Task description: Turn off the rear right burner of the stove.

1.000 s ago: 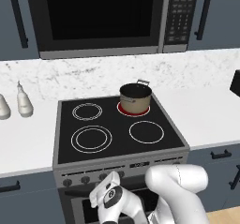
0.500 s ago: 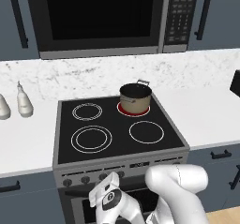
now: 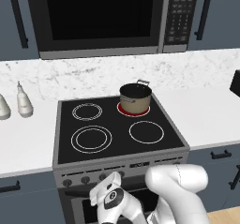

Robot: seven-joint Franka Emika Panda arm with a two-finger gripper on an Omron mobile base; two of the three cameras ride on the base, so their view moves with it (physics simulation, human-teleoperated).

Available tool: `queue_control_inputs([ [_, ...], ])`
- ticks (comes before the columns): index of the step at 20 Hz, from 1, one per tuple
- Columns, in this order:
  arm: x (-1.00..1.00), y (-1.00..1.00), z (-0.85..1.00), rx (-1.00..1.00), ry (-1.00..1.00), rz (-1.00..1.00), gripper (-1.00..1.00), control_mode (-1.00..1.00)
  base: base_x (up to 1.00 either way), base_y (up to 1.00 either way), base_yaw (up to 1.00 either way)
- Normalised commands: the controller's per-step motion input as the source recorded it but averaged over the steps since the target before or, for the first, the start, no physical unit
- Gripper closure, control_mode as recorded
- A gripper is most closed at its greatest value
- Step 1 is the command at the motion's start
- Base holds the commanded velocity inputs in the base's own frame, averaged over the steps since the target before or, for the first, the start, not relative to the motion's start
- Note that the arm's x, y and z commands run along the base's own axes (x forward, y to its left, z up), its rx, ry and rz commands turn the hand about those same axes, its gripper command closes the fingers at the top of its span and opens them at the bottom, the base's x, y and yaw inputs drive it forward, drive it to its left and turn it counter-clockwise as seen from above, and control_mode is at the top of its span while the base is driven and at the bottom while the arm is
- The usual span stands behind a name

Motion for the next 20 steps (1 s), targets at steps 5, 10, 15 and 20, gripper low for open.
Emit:
queue_control_inputs([
  [5,0.00,-0.03,0.41,0.36,0.00,-0.07,1.00,-1.00,0.00,0.00,0.00],
  [10,0.00,-0.06,0.41,0.51,0.00,-0.13,1.00,-1.00,0.00,0.00,0.00],
  [15,-0.02,-0.12,0.36,0.58,0.00,-0.17,1.00,-1.00,0.00,0.00,0.00],
  [20,-0.01,-0.21,0.35,0.56,-0.02,-0.18,1.00,-1.00,0.00,0.00,0.00],
])
